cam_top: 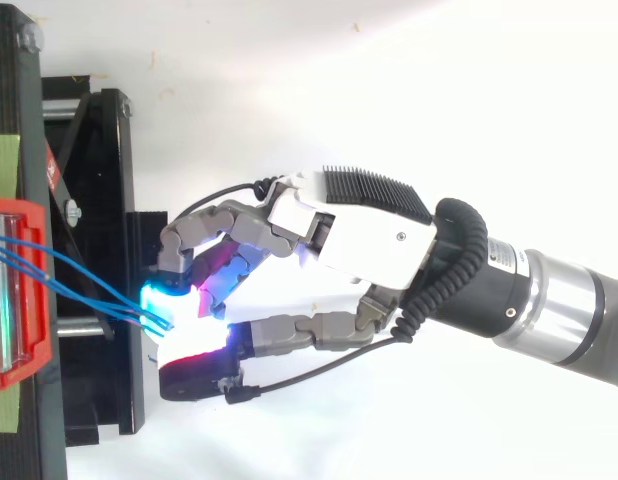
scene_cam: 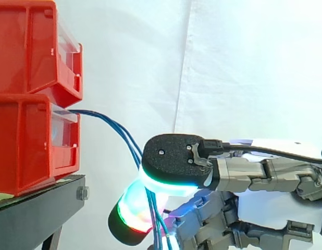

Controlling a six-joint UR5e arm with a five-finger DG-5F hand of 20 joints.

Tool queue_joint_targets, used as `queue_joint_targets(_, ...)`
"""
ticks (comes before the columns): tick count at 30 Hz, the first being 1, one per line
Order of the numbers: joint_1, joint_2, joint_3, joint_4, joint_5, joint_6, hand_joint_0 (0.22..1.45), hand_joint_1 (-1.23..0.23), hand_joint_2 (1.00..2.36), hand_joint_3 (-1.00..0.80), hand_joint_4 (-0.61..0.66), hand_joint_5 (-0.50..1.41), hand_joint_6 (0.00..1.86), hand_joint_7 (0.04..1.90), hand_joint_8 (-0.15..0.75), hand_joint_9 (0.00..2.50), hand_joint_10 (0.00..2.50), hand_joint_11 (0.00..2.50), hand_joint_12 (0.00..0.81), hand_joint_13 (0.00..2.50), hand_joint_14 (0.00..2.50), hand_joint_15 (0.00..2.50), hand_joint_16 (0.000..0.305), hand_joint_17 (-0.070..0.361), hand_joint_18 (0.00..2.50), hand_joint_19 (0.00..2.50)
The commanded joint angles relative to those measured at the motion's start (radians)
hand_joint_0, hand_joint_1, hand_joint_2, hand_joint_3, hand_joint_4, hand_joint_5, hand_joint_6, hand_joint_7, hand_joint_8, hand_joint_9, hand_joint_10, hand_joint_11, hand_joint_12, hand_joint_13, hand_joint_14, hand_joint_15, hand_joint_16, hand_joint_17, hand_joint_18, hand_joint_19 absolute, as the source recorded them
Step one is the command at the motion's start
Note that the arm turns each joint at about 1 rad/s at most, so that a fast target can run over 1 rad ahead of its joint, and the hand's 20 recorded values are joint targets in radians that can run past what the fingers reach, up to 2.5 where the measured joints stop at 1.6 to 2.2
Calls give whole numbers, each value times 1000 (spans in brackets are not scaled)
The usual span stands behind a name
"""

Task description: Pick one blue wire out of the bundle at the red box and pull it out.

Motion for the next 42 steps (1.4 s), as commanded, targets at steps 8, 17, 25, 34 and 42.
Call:
queue_joint_targets(8, -1, 37, 3, -63, 1, 83, 666, -811, 1019, -231, -46, -152, 938, 1087, 322, 1158, 17, 683, 407, 899, 24, 577, 48, 108, 777, 581)
queue_joint_targets(17, -1, 118, 11, -279, 3, 142, 651, -761, 1005, -430, 99, -132, 918, 1193, 323, 1188, 17, 670, 409, 909, 22, 574, 48, 107, 783, 589)
queue_joint_targets(25, -6, 138, 56, -386, 1, 159, 689, -866, 1022, -149, 44, -111, 937, 1253, 337, 1201, 20, 665, 410, 935, 21, 576, 47, 106, 813, 564)
queue_joint_targets(34, -8, 138, 105, -487, 3, 184, 623, -928, 1014, -109, -86, -87, 896, 1217, 236, 1215, 10, 369, 408, 889, 16, 447, 53, 120, 819, 533)
queue_joint_targets(42, -9, 115, 91, -425, 1, 135, 654, -936, 1016, -31, -63, -88, 904, 1289, 262, 1213, 14, 453, 417, 904, 17, 477, 52, 117, 834, 535)
